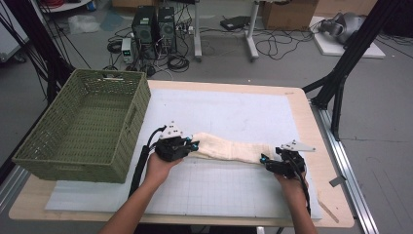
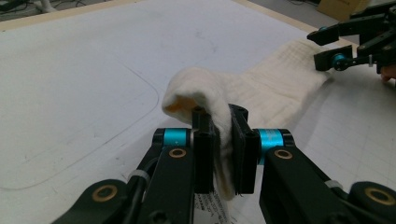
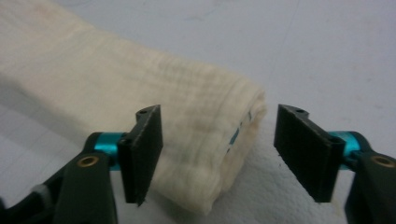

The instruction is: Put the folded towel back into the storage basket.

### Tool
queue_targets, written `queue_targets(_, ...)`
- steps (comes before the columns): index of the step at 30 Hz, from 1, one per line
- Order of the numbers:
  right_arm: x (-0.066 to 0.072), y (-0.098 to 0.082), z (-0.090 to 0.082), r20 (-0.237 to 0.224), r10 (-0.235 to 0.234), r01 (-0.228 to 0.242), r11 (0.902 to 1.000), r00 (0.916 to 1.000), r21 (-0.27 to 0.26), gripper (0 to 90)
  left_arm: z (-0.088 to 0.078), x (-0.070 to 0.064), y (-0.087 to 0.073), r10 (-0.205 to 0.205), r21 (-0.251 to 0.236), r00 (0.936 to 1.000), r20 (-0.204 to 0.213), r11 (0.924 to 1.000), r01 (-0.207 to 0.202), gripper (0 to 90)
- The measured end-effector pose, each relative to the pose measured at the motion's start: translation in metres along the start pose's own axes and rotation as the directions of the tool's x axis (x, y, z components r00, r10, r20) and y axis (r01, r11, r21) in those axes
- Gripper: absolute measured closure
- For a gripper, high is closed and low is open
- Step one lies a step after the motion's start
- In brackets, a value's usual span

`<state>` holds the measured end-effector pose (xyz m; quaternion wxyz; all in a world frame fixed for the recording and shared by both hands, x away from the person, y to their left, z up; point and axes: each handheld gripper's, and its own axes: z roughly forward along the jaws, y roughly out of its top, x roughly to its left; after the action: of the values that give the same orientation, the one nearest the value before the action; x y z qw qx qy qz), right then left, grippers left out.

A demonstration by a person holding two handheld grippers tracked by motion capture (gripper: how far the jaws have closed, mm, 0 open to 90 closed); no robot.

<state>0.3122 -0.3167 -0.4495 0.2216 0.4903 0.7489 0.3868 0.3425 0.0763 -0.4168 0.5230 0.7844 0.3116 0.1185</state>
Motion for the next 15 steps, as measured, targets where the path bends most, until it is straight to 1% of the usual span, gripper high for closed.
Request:
queue_targets(1, -0.0002, 0.0001, 0.0008, -0.009, 0.004, -0.004, 0.9999, 1.0, 0.012, 39.2, -0.0001, -0.0001, 0.0, 0.0, 0.0, 1.0, -0.001, 1.0, 0.0, 81.2)
queue_targets(3, -0.0004, 0.0003, 0.0012, -0.017, 0.002, -0.002, 0.9999, 0.9999, 0.014, 43.0, -0.0005, 0.0001, -0.0001, 0.006, 0.004, 1.0, -0.001, 1.0, -0.006, 81.3)
queue_targets(5, -0.0003, 0.0003, 0.0022, -0.025, -0.003, 0.004, 0.9993, 0.9997, 0.036, 48.3, -0.0006, 0.0, -0.0007, 0.007, 0.004, 1.0, 0.0, 1.0, -0.007, 81.4)
queue_targets(7, -0.0011, 0.0, 0.0022, -0.05, 0.013, -0.011, 0.9991, 0.9987, 0.041, 54.3, -0.0012, -0.0007, -0.0013, 0.012, 0.004, 0.9999, -0.001, 0.9999, -0.012, 81.4)
queue_targets(8, -0.0011, 0.0, 0.0022, -0.05, 0.013, -0.011, 0.9991, 0.9987, 0.041, 54.3, -0.0019, -0.0008, -0.0018, 0.016, 0.006, 0.9999, -0.002, 0.9999, -0.016, 81.4)
queue_targets(9, -0.0021, -0.0005, 0.002, -0.074, 0.039, -0.036, 0.9983, 0.9965, 0.046, 61.5, -0.0024, -0.001, -0.0023, 0.017, 0.007, 0.9998, -0.003, 0.9998, -0.017, 81.5)
queue_targets(10, -0.0021, -0.0005, 0.002, -0.074, 0.039, -0.036, 0.9983, 0.9965, 0.046, 61.5, -0.003, -0.0012, -0.0031, 0.017, 0.006, 0.9998, -0.003, 0.9998, -0.017, 81.5)
queue_targets(11, -0.0023, -0.0009, 0.0021, -0.101, 0.056, -0.051, 0.9975, 0.9933, 0.049, 71.8, -0.0036, -0.0013, -0.004, 0.018, 0.005, 0.9998, -0.004, 0.9998, -0.018, 81.6)
queue_targets(12, -0.0017, -0.0011, 0.002, -0.115, 0.073, -0.067, 0.9964, 0.9908, 0.052, 74.9, -0.0041, -0.0014, -0.0051, 0.019, 0.004, 0.9998, -0.004, 0.9998, -0.019, 81.6)
queue_targets(13, -0.0015, -0.001, 0.0019, -0.117, 0.078, -0.072, 0.9959, 0.99, 0.054, 76.7, -0.0048, -0.0017, -0.0061, 0.02, 0.003, 0.9998, -0.005, 0.9998, -0.02, 81.6)
queue_targets(15, -0.003, -0.001, 0.0017, -0.131, 0.099, -0.092, 0.994, 0.9863, 0.059, 78.8, -0.0063, -0.0026, -0.0081, 0.018, -0.002, 0.9998, -0.005, 0.9998, -0.018, 81.7)
